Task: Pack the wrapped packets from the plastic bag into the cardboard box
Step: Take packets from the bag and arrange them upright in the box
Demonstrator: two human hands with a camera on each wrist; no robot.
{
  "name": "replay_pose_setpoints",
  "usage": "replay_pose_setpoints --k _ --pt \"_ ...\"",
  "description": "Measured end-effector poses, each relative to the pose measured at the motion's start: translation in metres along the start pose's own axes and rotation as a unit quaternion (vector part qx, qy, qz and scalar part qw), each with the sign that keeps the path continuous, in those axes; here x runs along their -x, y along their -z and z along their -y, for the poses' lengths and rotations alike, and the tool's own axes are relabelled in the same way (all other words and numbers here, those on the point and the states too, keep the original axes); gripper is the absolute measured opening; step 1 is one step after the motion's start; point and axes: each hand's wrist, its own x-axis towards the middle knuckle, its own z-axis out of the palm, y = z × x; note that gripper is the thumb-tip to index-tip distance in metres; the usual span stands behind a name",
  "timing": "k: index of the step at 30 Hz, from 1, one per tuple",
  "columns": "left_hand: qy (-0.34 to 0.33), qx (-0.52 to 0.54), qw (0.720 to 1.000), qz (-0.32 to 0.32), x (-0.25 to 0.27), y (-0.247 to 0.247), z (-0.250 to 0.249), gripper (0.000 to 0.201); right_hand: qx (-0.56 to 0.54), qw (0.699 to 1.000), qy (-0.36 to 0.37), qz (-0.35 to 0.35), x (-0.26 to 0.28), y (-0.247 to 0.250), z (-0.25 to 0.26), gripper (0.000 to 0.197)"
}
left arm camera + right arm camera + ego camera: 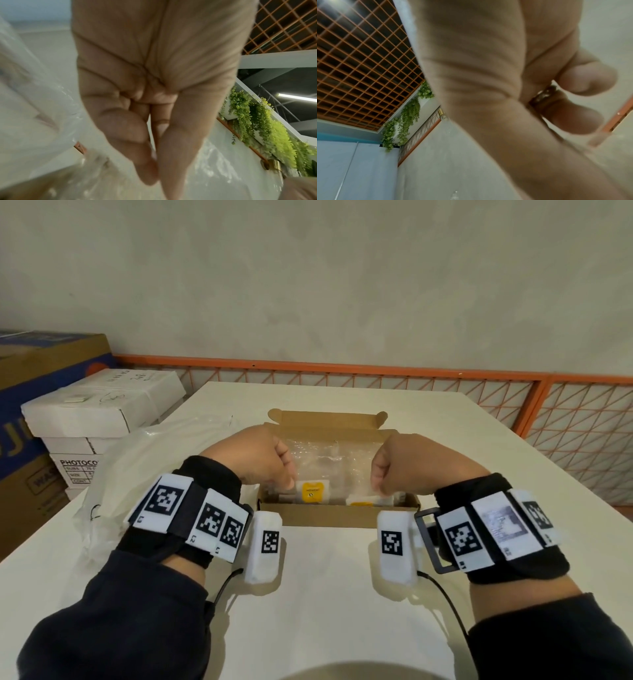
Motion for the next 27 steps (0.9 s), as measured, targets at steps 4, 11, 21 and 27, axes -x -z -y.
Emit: replay_pose_setpoints --k 4,11,21,27 --pt "-0.016 0.033 0.999 0.003 0.002 0.000 -0.002 0.008 -0.012 0.999 0.010 -0.029 0.000 0.004 -0.007 0.012" --pt "-0.074 0.072 0.991 -0.083 -0.003 -0.005 -0.004 0.013 -0.059 0.989 0.030 -0.130 0.006 0.020 -0.022 0.011" --pt "-0.169 0.138 0.970 -0.104 -0.004 -0.005 -0.005 0.017 -0.155 0.966 0.000 -0.208 0.002 0.027 -0.044 0.022" --pt "-0.132 -0.033 0.990 -0.045 -0.004 -0.012 -0.004 0.010 -0.173 0.963 0.010 -0.206 0.003 0.028 -0.041 0.025"
